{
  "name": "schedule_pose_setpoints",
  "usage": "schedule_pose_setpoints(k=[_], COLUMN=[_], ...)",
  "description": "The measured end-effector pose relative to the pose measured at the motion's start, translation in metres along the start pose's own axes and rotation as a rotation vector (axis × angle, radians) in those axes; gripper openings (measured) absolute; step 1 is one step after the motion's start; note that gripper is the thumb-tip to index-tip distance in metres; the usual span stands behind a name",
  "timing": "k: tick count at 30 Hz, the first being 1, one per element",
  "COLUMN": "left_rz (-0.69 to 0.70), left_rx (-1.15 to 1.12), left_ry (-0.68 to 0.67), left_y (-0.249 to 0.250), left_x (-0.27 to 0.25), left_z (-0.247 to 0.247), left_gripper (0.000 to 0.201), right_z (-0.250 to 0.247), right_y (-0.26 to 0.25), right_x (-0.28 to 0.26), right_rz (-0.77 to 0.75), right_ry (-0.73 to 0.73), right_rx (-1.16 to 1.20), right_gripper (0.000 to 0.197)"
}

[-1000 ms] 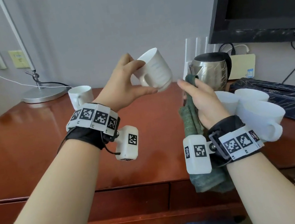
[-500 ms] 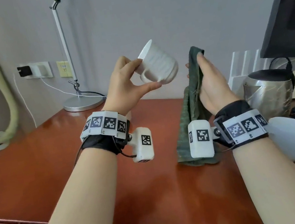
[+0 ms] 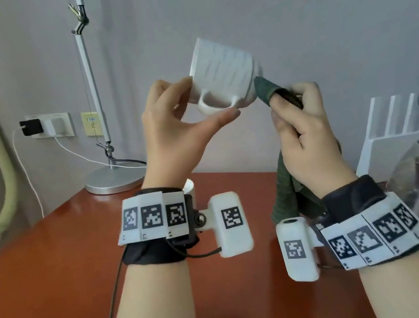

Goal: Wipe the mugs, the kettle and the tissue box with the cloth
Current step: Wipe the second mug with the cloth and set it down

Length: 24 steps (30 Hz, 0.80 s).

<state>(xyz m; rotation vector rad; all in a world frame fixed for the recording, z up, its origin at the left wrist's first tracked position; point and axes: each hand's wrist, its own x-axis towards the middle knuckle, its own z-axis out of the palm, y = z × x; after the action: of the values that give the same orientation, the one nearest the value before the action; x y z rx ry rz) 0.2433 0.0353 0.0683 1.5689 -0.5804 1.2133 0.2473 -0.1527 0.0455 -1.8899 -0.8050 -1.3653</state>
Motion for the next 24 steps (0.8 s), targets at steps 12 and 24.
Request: schedule_pose_setpoints(k=[12,24], left_rz=[0.031,-0.034], left_rx=[-0.004,-0.067], left_ry=[-0.092,-0.062], left_y=[0.014,0.022], left_x=[-0.005,-0.006], left_z=[-0.006,-0.006], left_gripper=[0.059,0.048], right_z=[0.001,-0.004], right_y=[-0.013,-0.005], right_x=[-0.004,-0.005], right_rz=[-0.200,-0.208], right_ry=[-0.052,0.043], right_rx=[-0.339,-0.329], right_gripper=[0.047,0.051])
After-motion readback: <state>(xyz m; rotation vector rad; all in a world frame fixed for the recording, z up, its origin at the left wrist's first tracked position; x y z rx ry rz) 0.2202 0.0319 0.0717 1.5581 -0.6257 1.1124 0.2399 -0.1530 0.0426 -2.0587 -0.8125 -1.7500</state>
